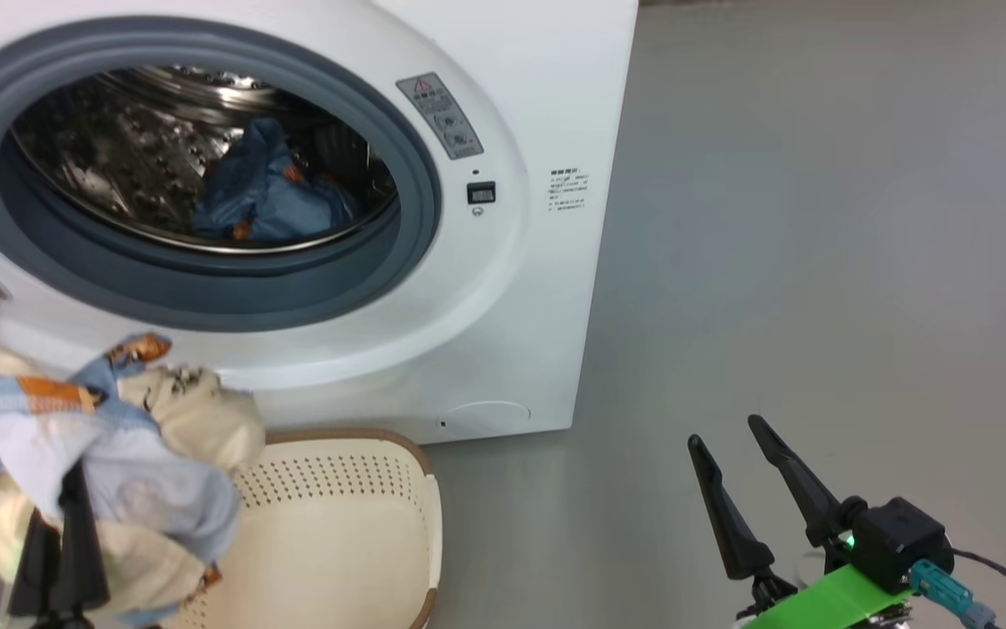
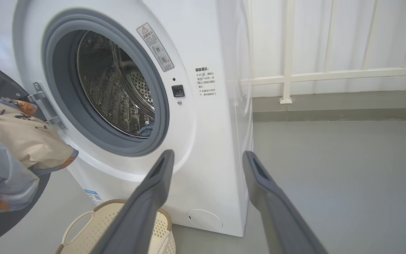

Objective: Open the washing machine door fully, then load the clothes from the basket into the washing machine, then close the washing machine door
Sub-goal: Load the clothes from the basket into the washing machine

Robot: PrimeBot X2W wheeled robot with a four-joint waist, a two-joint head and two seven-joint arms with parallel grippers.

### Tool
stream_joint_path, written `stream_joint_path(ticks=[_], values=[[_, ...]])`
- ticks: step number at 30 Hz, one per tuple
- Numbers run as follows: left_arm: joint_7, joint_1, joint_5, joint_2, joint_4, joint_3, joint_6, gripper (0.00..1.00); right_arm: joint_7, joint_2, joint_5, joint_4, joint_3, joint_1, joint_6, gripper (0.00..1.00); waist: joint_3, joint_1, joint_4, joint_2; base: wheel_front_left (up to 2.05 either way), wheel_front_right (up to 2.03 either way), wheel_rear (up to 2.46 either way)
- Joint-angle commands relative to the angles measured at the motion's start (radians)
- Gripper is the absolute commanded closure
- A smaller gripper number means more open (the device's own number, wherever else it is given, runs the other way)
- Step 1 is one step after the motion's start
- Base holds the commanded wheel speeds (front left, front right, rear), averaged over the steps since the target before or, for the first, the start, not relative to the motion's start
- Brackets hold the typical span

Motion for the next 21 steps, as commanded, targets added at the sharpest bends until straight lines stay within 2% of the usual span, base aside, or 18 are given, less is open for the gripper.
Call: stream_joint_path(ticks=[1, 21], values=[[-0.006, 0.006, 0.016, 0.013, -0.033, 0.041, -0.004, 1.00, -0.005, 0.001, 0.012, -0.025, 0.023, 0.014, 0.001, 0.00, -0.022, 0.0000, -0.004, -0.0001, 0.00, 0.00, 0.00], [-0.006, 0.055, 0.028, 0.003, -0.022, 0.048, -0.006, 1.00, -0.005, 0.005, 0.008, -0.020, 0.009, 0.037, 0.001, 0.00, -0.052, 0.0000, -0.001, -0.0001, 0.00, 0.00, 0.00]])
